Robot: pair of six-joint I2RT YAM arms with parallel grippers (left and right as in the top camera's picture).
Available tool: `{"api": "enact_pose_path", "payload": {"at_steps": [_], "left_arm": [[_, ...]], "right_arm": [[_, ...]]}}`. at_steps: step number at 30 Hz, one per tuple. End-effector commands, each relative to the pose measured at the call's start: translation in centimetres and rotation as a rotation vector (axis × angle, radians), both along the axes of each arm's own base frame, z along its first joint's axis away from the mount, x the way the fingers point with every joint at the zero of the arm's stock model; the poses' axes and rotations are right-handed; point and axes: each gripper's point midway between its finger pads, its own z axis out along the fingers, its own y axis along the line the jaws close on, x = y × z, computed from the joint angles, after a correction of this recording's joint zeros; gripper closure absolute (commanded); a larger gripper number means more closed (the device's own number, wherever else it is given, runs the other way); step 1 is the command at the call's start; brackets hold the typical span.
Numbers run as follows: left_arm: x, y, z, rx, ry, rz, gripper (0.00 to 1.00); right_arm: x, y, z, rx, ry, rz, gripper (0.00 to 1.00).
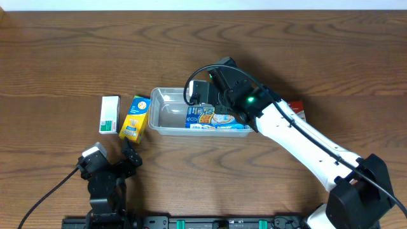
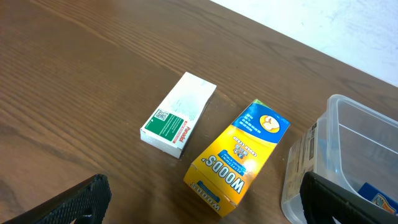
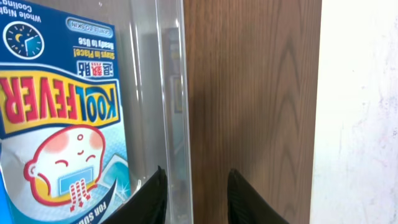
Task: Pack container
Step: 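Lift the blue box with the right gripper and carry it over the container, then lower the blue box into the container and open the right gripper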
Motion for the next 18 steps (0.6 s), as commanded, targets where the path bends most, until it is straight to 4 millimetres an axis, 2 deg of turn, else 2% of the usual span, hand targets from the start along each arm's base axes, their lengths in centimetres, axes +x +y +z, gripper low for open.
{"api": "enact_pose_path", "payload": {"at_steps": [1,5,11,14,15,17,18], "left_arm": [[0.0,0.0,-0.7,0.014,0.015,-0.005,0.02],[0.0,0.0,-0.7,0.014,0.015,-0.005,0.02],[0.0,0.0,-0.7,0.014,0.015,-0.005,0.02],[0.0,0.0,-0.7,0.014,0.015,-0.005,0.02],[0.0,0.0,-0.7,0.014,0.015,-0.005,0.02],[0.0,0.0,-0.7,0.014,0.015,-0.005,0.02],[0.0,0.0,-0.7,0.014,0.015,-0.005,0.02]], "right_arm": [[0.1,0.4,0.6,0.019,-0.011,-0.027,0.69],[-0.4,0.7,0.4,0.047,0.015,-0.059,0.76],[-3.7,2.0,-0.9,0.006,0.103,0.005,0.81],[-3.9,2.3,-0.8,0.057,0.120,-0.073,0.86],[-3.9,2.6,-0.7,0.096,0.132,-0.105,0.86],[-3.9,3.7,-0.3,0.184,0.160,-0.133,0.78],[-4.0,4.4,-0.1,0.221,0.175,-0.121,0.78]]}}
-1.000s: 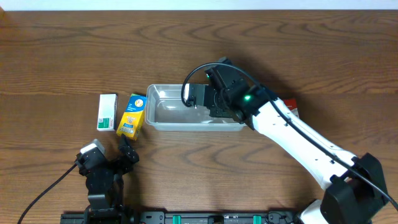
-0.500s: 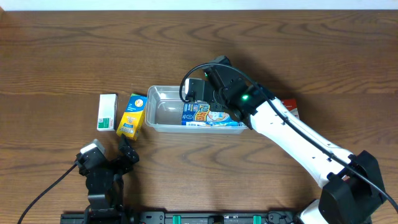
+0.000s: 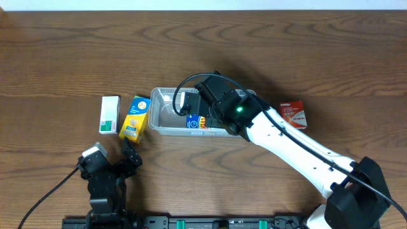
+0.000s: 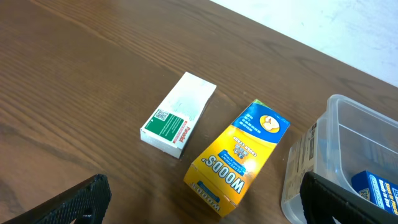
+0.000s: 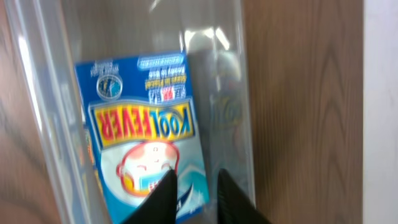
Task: Pack container
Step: 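Lower the blue box into the container and open the right gripper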
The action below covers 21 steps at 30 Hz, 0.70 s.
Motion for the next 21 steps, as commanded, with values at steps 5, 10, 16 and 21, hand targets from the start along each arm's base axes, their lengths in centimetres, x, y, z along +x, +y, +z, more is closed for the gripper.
{"api": "enact_pose_path", "payload": {"at_steps": [5,10,16,21], "left_arm": [[0.0,0.0,-0.7,0.014,0.014,-0.005,0.02],[0.0,0.0,-0.7,0.014,0.015,-0.005,0.02],[0.0,0.0,-0.7,0.014,0.015,-0.005,0.02],[0.0,0.0,-0.7,0.014,0.014,-0.005,0.02]], "right_arm": [[-0.4,5.1,2.2,0.332,0.110,-0.021,0.77],[1.8,6.9,1.6,0.524,0.185,-0.248,0.92],[2.6,8.7,-2.1,0.625,0.319,-0.442,0.96],[2.7,9.0,-5.5,0.589,0.359,-0.467,0.94]]}}
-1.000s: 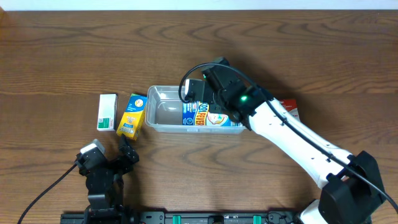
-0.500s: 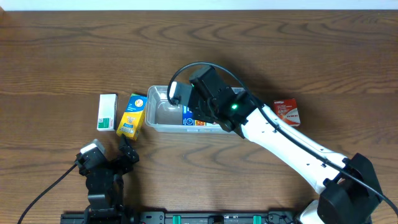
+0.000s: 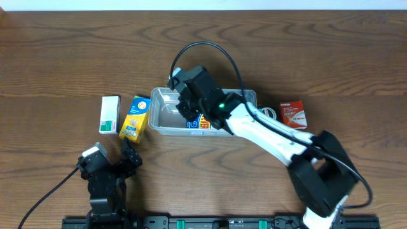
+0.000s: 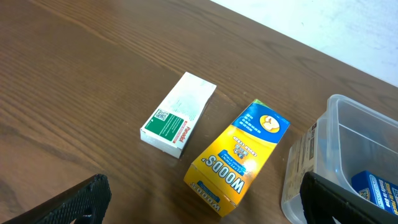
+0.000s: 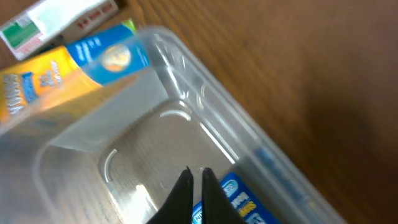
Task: Pack container
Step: 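Lower the blue box into the container and open the right gripper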
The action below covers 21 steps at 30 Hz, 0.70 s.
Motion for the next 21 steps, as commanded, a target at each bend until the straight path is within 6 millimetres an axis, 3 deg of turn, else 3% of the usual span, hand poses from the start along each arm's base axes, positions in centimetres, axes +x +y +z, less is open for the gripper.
{"api": "enact_pose_path", "payload": {"at_steps": [1,8,14,21], "left_arm": [[0.0,0.0,-0.7,0.014,0.015,-0.005,0.02],[0.0,0.0,-0.7,0.014,0.015,-0.005,0.02],[0.0,0.0,-0.7,0.014,0.015,-0.005,0.02],[0.0,0.0,-0.7,0.014,0.015,-0.005,0.02]], "right_arm": [[-0.2,0.8,-1.3,0.037,0.071,-0.029,0.94],[-1.2,0.9,-5.4,-0.012,0.135,0.032,0.96],[-1.5,-0.8,-6.5,-0.089,0.157,0.052,0.96],[0.0,-3.0,-6.5,-0.196,0.101,-0.004,0.98]]}}
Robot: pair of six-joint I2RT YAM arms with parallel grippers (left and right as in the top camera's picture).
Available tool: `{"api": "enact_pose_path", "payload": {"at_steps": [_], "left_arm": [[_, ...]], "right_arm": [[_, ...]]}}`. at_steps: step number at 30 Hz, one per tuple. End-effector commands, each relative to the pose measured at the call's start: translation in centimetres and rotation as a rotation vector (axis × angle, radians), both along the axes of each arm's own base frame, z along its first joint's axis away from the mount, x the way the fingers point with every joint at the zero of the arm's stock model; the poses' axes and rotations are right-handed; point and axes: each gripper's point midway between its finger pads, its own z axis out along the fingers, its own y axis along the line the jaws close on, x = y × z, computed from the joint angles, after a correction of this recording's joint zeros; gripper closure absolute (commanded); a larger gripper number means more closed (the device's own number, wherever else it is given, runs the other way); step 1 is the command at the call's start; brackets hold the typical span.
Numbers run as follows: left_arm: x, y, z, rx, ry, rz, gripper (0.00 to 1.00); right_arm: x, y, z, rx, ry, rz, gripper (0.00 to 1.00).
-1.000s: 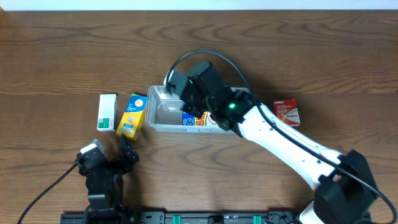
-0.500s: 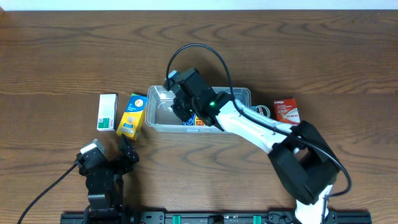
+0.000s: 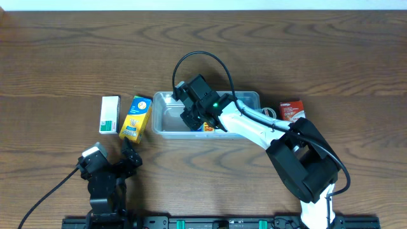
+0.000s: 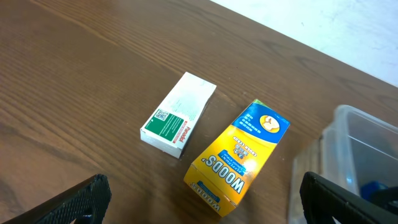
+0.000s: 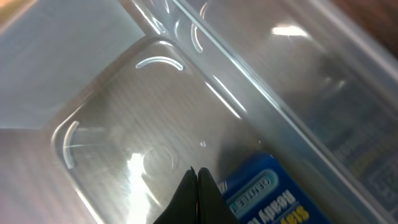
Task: Pack container
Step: 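Lower the blue box into the container and open the right gripper, then move the right gripper to the red-white box and grasp it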
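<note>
The clear plastic container [image 3: 166, 102] lies mid-table. A blue Koolfever box [image 5: 268, 191] lies flat on its floor, mostly hidden under my right arm in the overhead view. My right gripper [image 5: 197, 179] is shut, with nothing between its fingers. It is low inside the container's left half [image 3: 192, 119], just left of the blue box. A yellow Woods box [image 4: 239, 156] and a white-and-green box [image 4: 178, 114] lie left of the container. My left gripper [image 4: 205, 213] rests open near the table's front edge [image 3: 131, 154], short of the yellow box.
A red-and-white box [image 3: 293, 113] lies on the table right of the container. The right arm's black cable [image 3: 203, 63] loops over the container's far wall. In the left wrist view the container [image 4: 360, 146] shows blurred at the right edge.
My right gripper went from nearly shut to fully shut and sits lower over the container's left floor. In the left wrist view the container's near end is now blurred and a little further right.
My right gripper was open at the container's right part, over the blue Koolfever box. Its fingers were then closer together and further left, then almost shut above the left half. Now it is shut, low in that half. The left arm has stayed still.
</note>
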Motion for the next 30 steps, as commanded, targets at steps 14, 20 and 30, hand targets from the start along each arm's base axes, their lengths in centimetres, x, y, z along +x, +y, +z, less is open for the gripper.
{"api": "enact_pose_path", "payload": {"at_steps": [14,20,30], "left_arm": [[0.0,0.0,-0.7,0.014,0.015,-0.005,0.02],[0.0,0.0,-0.7,0.014,0.015,-0.005,0.02],[0.0,0.0,-0.7,0.014,0.015,-0.005,0.02]], "right_arm": [[3.6,1.1,8.4,-0.062,-0.179,0.063,0.87],[4.4,-2.5,15.2,0.028,-0.149,-0.141,0.67],[4.1,-19.9,15.2,-0.081,0.158,-0.662,0.41]]}}
